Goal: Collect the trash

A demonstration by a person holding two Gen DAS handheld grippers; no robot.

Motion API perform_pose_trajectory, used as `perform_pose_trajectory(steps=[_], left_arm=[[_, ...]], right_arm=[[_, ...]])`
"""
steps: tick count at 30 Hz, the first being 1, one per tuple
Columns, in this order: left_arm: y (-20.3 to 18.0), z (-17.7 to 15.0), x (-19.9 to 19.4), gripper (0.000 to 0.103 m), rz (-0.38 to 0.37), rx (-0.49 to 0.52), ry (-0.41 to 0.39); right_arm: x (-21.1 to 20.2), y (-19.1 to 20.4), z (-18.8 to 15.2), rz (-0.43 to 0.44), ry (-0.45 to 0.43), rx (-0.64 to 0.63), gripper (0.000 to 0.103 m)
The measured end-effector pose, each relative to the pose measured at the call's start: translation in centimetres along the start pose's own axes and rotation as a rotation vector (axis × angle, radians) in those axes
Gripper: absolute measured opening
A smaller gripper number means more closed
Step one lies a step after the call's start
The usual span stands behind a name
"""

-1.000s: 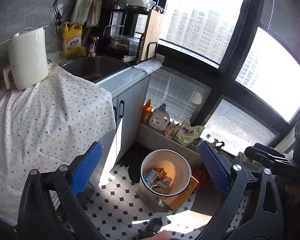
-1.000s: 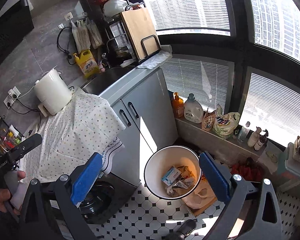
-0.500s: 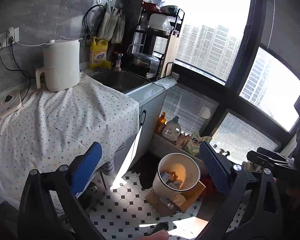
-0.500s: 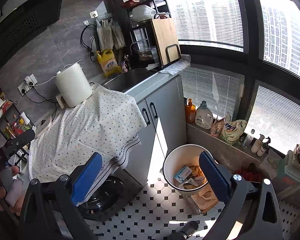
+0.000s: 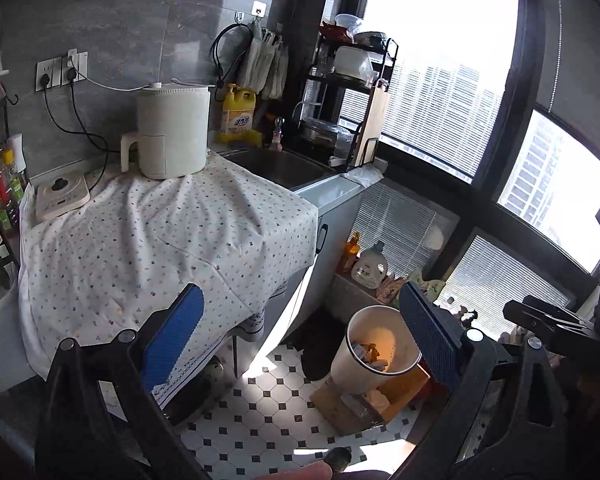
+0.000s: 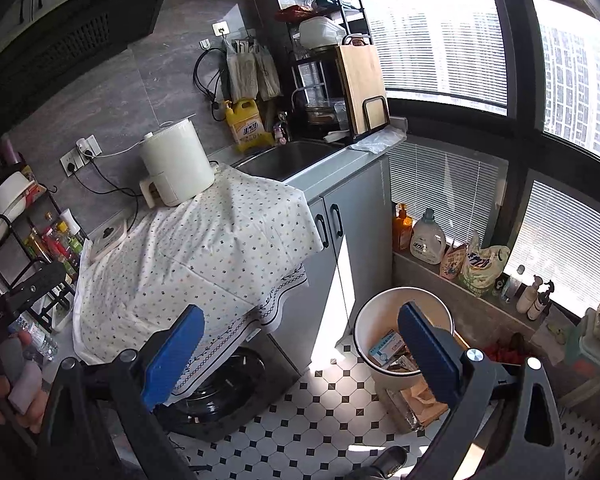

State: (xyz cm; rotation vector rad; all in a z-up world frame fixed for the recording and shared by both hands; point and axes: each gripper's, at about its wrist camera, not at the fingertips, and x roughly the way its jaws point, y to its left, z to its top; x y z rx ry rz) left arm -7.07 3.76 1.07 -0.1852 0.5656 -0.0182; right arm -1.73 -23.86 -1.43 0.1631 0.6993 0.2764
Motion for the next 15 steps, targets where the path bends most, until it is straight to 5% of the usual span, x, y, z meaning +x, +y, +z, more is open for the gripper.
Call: perform_pose_trajectory(steps=[15], left_arm=[[0.9, -0.8, -1.5, 0.097, 0.035, -0.014, -0.010]], right_arm=[[0.3, 1.1, -0.6, 0.020, 0.014, -0.019, 0.095]])
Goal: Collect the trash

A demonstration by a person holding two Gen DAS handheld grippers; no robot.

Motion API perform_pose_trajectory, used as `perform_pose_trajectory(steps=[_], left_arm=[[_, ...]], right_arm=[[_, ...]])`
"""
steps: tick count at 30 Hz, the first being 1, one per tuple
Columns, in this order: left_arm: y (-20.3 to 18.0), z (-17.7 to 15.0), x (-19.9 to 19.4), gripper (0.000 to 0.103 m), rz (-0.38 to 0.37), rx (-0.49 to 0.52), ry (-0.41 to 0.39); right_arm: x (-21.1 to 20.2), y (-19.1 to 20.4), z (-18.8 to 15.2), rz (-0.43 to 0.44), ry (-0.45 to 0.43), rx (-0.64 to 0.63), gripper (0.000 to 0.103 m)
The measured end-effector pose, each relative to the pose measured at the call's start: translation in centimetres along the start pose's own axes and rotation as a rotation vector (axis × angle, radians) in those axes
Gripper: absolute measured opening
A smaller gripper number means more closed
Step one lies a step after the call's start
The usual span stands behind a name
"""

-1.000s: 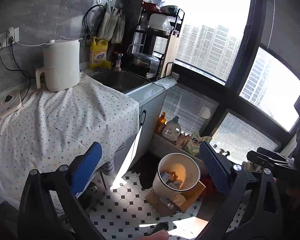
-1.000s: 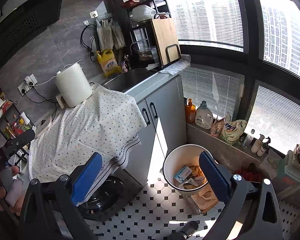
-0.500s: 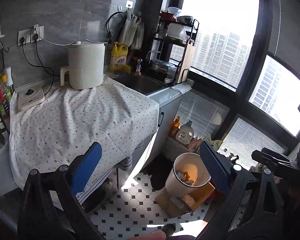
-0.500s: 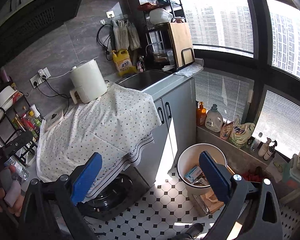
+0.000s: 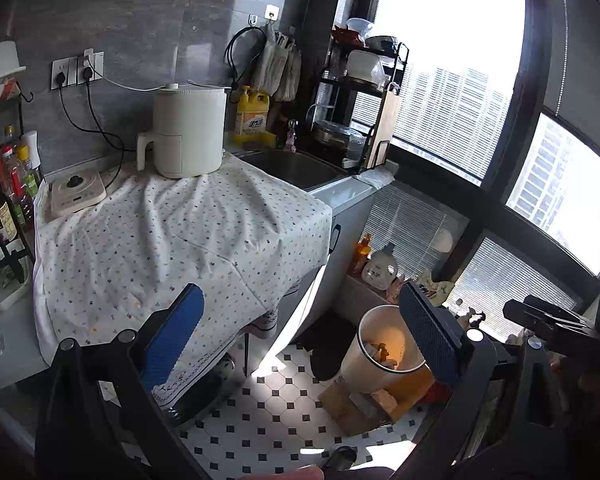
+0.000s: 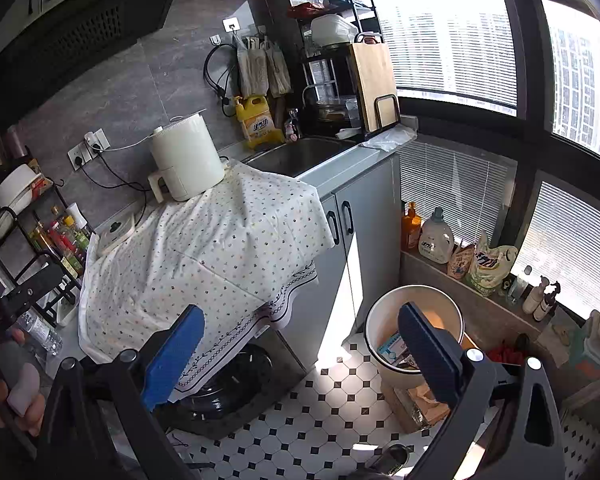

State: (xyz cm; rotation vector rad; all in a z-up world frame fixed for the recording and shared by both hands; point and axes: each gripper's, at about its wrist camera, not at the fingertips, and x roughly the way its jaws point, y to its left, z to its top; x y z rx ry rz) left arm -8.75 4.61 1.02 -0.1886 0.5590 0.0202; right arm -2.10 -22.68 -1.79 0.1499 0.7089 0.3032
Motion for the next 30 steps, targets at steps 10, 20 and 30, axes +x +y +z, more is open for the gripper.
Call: perform_pose_trajectory(steps=[10, 20, 30], left_arm=[[0.0, 0.1, 0.1, 0.097, 0.006, 0.006, 0.004], [0.6, 0.4, 0.3, 0.097, 0.010, 0.000, 0.006], [1.5, -0.1, 0.1, 0.097, 0.019, 0.000, 0.015]], right_arm=[[0.3, 0.2, 0.2, 0.008, -0.002, 0.000, 0.095], [0.7, 0.6, 0.3, 0.015, 0.004, -0.010, 0.095], [0.8, 1.0, -0.1, 0.018, 0.007, -0.006, 0.095]])
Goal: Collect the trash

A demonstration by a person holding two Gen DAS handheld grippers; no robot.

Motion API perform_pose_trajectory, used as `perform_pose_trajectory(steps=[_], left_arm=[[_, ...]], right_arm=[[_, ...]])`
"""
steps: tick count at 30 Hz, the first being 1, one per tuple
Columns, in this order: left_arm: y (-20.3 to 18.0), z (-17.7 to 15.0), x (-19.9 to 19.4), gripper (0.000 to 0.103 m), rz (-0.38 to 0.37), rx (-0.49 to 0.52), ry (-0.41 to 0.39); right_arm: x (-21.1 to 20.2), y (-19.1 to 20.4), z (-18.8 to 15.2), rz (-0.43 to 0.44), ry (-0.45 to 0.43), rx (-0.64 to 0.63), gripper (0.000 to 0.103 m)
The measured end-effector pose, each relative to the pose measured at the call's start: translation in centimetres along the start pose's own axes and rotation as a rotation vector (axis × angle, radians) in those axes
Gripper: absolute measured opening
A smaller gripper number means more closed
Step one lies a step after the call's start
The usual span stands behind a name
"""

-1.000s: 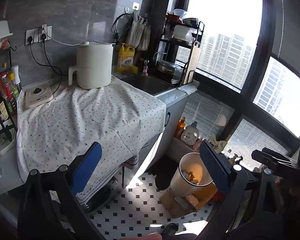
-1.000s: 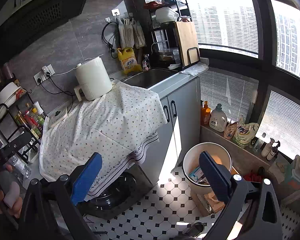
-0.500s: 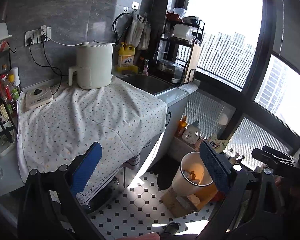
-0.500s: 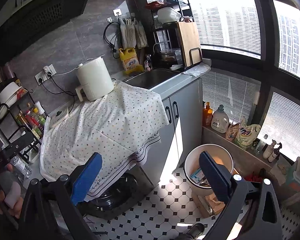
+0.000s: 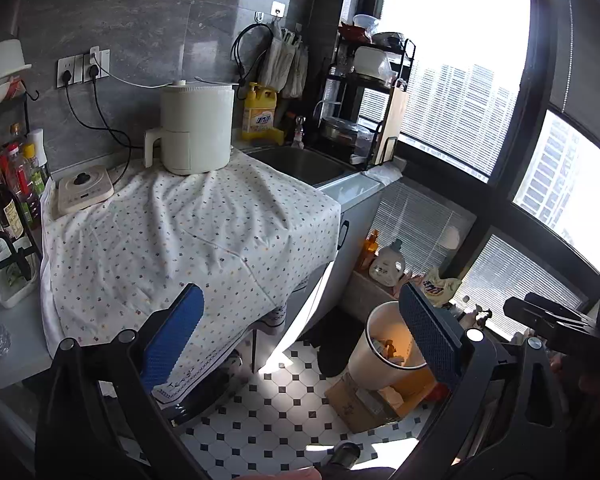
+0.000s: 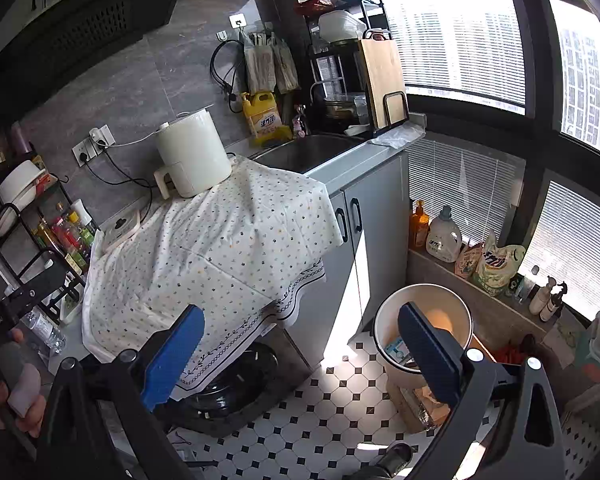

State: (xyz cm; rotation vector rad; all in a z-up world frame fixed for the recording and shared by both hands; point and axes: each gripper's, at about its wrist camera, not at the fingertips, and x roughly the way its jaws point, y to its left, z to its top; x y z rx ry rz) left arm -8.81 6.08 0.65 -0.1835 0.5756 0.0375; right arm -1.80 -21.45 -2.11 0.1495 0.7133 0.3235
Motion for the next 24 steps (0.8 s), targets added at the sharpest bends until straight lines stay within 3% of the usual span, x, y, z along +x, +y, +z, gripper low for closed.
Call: perform_pose_trajectory(steps=[24], left_arm=[[0.33, 0.14, -0.25, 0.097, -0.013, 0.007, -0.001]], right_arm=[[-0.41, 0.30, -0.10, -0.008, -0.003, -0.008, 0.095]])
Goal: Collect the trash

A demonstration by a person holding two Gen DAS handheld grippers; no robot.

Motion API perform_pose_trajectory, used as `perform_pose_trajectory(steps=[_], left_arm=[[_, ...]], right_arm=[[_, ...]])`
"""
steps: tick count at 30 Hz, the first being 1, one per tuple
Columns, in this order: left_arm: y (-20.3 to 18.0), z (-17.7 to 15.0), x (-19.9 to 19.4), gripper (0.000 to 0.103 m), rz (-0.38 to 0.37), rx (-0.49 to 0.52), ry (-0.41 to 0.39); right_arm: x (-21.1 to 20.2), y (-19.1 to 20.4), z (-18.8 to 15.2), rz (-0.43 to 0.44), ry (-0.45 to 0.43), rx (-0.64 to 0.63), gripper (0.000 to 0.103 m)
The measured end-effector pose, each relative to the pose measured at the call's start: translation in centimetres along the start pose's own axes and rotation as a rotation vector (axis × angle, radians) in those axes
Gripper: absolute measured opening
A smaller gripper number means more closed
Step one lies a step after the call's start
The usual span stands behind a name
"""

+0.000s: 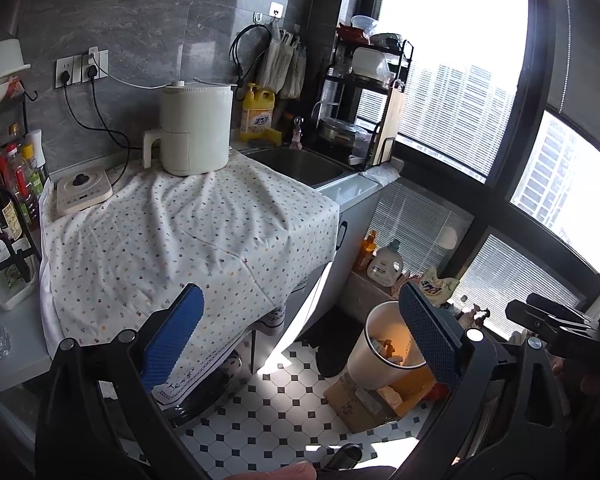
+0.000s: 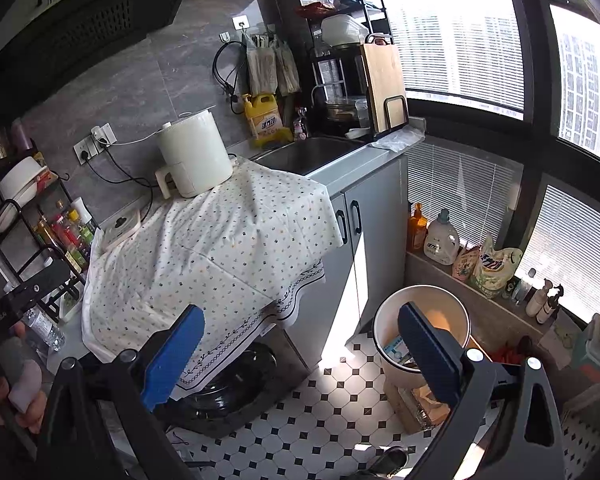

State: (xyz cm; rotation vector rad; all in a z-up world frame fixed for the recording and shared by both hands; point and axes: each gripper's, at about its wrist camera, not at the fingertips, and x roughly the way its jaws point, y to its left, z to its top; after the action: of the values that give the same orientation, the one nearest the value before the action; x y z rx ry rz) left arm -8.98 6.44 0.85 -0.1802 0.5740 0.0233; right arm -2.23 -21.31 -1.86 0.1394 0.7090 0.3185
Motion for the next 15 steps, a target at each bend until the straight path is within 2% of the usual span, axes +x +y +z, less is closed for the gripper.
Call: perform_pose_trajectory(steps=[6, 15], left_arm=[[0.0, 0.0, 0.0, 0.097, 0.012, 0.006, -0.021], [1.0, 0.4, 2.2, 0.097, -0.002, -0.009, 0.015]], right_arm=[[0.2, -0.3, 0.3, -0.005, 0.010, 0.001, 0.095], [1.9, -0.3, 0.5, -0.018, 0.033, 0.001, 0.095]])
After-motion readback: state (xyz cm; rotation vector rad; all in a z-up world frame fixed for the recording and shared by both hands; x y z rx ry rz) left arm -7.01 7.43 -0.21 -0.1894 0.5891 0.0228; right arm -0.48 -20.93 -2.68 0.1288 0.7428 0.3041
